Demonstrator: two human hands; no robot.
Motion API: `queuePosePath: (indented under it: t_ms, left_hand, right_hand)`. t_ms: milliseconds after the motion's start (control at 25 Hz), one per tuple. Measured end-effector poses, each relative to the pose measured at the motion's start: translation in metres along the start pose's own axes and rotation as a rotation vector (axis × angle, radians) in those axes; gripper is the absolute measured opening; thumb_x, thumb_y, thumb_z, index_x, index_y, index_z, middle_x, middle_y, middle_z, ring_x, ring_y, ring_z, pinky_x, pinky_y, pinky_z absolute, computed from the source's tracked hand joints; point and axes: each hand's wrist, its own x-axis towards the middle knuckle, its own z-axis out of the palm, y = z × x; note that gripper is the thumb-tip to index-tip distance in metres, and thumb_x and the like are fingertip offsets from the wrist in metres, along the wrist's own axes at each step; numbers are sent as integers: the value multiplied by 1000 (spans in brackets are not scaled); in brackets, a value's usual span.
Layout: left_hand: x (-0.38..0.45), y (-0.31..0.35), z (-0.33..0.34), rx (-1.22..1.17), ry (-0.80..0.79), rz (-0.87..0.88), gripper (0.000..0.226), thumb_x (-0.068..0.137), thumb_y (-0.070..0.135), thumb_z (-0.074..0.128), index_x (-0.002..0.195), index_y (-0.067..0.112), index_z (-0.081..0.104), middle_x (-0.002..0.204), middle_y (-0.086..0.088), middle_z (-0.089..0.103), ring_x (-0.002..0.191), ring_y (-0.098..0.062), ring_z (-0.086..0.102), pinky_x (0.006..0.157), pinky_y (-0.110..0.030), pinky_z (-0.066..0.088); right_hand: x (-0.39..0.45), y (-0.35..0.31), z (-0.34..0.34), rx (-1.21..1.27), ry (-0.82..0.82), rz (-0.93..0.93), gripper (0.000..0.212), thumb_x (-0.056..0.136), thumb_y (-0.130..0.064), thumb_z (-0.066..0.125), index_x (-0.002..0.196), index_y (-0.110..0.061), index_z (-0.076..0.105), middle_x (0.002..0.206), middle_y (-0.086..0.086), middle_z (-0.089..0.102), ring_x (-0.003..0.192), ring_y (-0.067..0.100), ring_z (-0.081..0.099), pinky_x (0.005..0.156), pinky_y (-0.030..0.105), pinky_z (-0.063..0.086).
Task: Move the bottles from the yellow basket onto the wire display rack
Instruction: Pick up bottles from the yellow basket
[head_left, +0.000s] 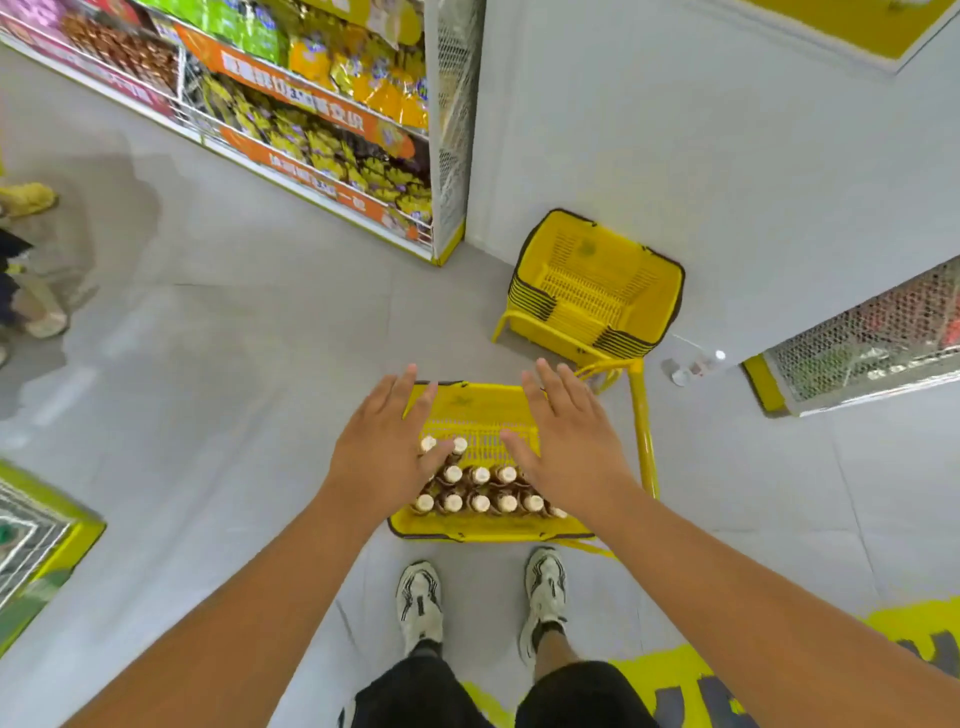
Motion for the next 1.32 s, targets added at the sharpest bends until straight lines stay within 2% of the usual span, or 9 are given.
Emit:
queuePosePath:
  t_ms: [80,160,320,480,640,800,1040,1160,1320]
  left_hand:
    - [-1,-2,31,-62,-29,-71,80,89,66,35,148,13,50,158,-16,41,141,-39,44,103,-54,50]
    - [-3,-5,71,-106,-57,-138,80,89,66,34,151,15,47,160,-13,37,143,-38,41,100,-52,50]
    - [10,-12,148,-196,-120,-257,75,95,62,45,156,19,36,167,-6,25,151,-31,26,112,-50,40]
    - [34,-19,210,-277,-152,-328,72,99,48,57,159,23,27,170,-1,14,155,-24,14,117,-46,30]
    - [59,-32,260,-348,-156,-404,72,101,44,55,161,22,22,170,-3,14,156,-21,14,119,-40,25]
    - [72,-48,305,-393,-198,-481,75,101,42,56,161,15,20,168,-10,19,155,-24,18,120,-37,23]
    - [90,-60,351,-555,-237,-591,83,98,38,64,162,18,15,163,-7,33,149,-24,33,113,-30,31]
    - [100,-67,366,-616,-202,-709,77,95,34,69,158,18,28,154,-4,47,141,-23,44,97,-21,33]
    - [111,-75,382,-644,-139,-774,50,88,29,77,133,19,57,128,-3,65,118,-25,60,83,-25,39]
  right_hand:
    - [18,12,31,60,-67,-39,82,98,-64,27,156,-8,38,164,16,33,153,37,29,121,52,32]
    - [35,26,71,118,-137,-73,82,98,-64,29,159,-8,31,168,14,25,156,34,20,124,49,27]
    - [63,49,157,230,-272,-84,82,100,-65,30,164,-17,13,172,3,7,159,23,1,128,43,15]
    - [85,55,232,279,-326,-94,76,104,-53,43,164,-15,13,172,5,9,159,25,4,127,42,16]
    - [102,54,296,341,-383,-80,76,105,-51,45,163,-12,15,171,8,13,158,28,8,127,41,14]
    - [119,46,343,424,-396,-44,77,104,-52,47,163,-13,17,170,7,19,157,26,13,125,44,24]
    - [135,40,391,512,-410,7,78,102,-51,53,163,-15,21,169,5,24,155,25,21,123,39,24]
    - [143,36,407,588,-397,42,75,101,-46,59,161,-15,26,167,5,29,154,23,26,121,34,25]
    - [154,33,417,699,-373,94,72,95,-37,71,156,-19,39,161,3,41,148,21,38,117,32,30]
